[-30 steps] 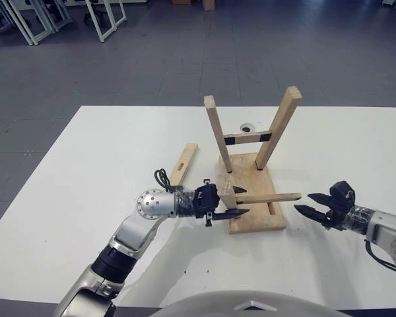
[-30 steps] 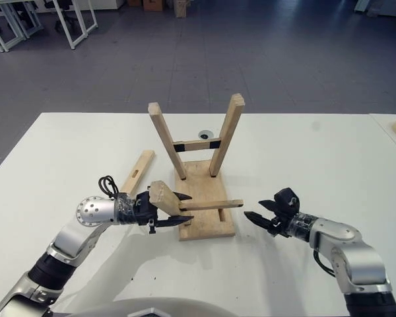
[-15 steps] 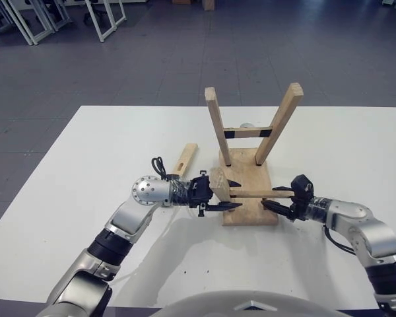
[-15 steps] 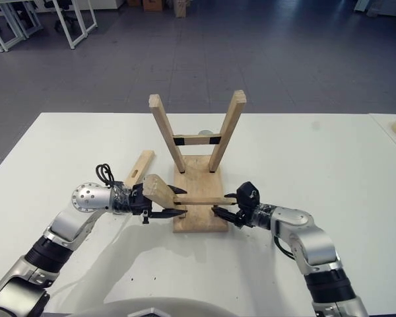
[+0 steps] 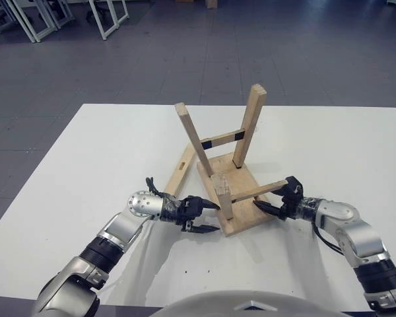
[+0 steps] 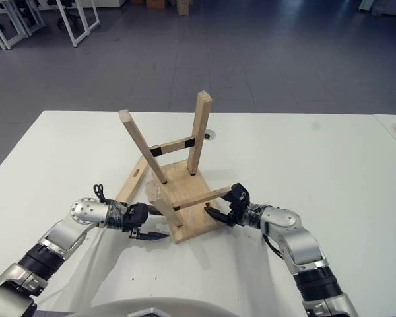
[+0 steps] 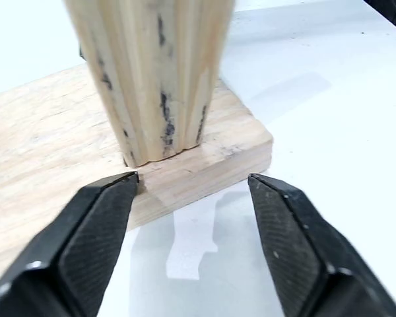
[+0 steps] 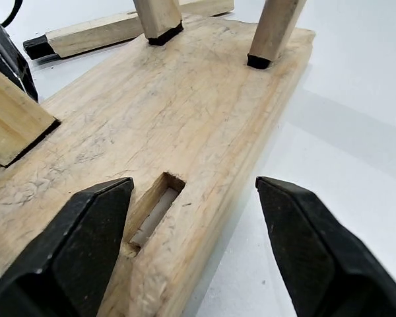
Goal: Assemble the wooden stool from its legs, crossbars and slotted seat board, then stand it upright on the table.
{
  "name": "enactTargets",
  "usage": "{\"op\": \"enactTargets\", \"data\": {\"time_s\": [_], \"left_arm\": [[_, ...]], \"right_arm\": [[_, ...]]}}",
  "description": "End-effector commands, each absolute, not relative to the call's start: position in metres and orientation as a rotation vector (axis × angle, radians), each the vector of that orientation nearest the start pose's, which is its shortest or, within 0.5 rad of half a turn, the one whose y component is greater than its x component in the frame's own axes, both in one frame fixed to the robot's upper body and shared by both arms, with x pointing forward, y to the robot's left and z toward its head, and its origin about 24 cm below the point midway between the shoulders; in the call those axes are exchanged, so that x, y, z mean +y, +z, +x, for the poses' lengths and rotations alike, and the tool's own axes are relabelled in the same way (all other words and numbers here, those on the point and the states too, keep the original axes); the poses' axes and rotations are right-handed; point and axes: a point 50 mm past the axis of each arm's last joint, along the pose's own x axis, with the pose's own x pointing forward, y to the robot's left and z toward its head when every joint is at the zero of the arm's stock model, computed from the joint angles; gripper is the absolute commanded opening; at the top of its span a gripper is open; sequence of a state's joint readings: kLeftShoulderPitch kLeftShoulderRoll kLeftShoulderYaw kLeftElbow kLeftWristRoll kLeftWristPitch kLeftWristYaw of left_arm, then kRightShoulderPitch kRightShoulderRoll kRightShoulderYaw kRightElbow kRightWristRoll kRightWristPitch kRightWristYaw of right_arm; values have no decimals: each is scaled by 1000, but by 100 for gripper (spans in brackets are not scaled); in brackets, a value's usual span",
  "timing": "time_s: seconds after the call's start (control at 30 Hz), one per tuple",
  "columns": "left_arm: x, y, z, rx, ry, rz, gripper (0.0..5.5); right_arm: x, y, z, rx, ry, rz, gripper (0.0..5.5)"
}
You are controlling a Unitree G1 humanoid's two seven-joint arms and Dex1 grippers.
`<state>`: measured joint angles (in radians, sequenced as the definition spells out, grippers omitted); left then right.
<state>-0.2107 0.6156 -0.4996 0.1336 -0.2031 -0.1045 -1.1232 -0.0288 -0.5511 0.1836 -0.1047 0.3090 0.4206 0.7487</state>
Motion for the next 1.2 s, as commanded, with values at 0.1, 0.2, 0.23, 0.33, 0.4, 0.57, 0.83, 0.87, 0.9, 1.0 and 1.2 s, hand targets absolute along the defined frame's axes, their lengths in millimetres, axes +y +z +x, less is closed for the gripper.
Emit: {"op": "enactTargets", "data": {"time_s": [0.1,0.2,0.23,0.33,0.4,0.57,0.83,0.87,0.9,1.0,1.2], "left_arm": [[147,30,228,369,-1538,481,406],[162,43,234,391,-1462,543,452],[165,46,234,395,-1428,553,470],[170,50,229,391,-1312,533,522],[169,58,229,347,-1181,474,522],[177,89,241,208,-671,288,522],[188,60,225,455,-304,136,522],[187,54,222,492,-309,125,522],[187,50,221,521,-312,126,522],[194,37,222,585,-301,160,522],[204,10,220,677,-285,137,443]], "right_arm": [[-173,20,214,561,867,-110,343],[-170,22,209,546,832,-68,343],[-170,23,208,539,817,-54,343],[-176,28,209,519,759,-30,343],[-182,32,212,504,724,-29,343],[-205,41,213,467,601,-12,343],[-245,41,208,487,432,-91,343],[-246,41,207,489,430,-98,343],[-246,41,207,489,431,-103,343],[-241,43,206,481,440,-111,343],[-227,33,208,536,495,-295,343]]}}
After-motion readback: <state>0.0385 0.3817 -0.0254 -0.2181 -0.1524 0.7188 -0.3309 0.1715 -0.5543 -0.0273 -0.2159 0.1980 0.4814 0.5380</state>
